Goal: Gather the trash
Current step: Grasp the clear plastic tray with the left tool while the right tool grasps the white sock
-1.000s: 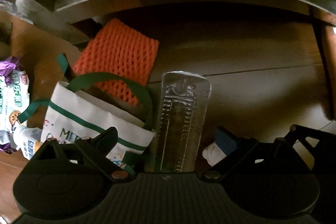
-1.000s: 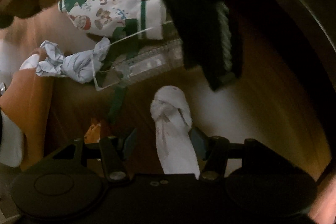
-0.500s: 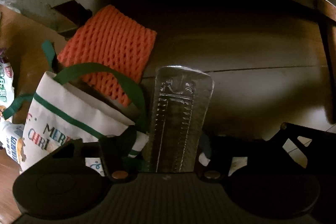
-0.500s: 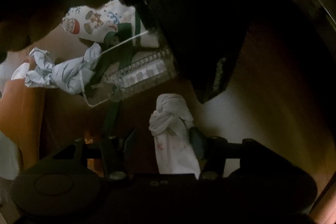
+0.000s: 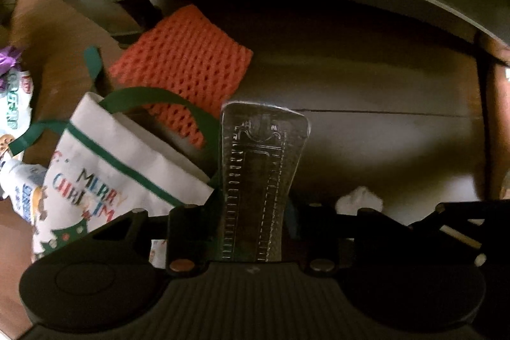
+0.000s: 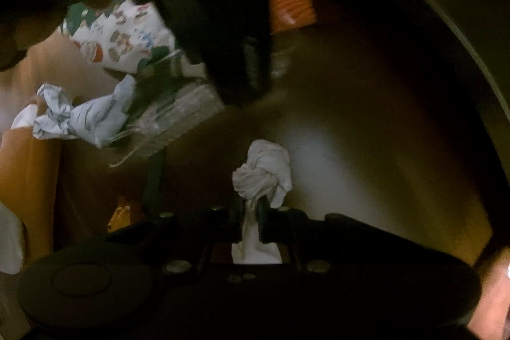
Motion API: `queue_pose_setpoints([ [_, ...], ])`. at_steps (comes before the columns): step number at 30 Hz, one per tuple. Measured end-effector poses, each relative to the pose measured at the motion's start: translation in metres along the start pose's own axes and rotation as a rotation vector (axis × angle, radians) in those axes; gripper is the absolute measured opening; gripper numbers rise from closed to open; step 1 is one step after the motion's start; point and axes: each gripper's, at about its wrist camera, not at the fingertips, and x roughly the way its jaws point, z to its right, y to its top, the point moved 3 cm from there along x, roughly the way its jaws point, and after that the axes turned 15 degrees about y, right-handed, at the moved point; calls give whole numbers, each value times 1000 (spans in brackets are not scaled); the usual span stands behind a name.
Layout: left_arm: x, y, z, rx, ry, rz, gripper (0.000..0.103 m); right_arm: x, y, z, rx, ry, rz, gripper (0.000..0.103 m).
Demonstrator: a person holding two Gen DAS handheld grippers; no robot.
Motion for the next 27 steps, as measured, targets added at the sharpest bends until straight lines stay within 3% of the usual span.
queue_pose_setpoints([
  [5,-32,-1,-1,25,4,21,39,-42,4,0,76,-31,51,8],
  [12,-117,-12,2,42,20,126,39,-119,-1,-8,123,-75,154,8],
  [20,-223,-44,-5,-50,-10,260,39,-217,-30,-42,168,-95,320,8],
  [27,-323,-79,-23,-166,-50,429,39,-298,-39,-87,99,-155,457,8],
])
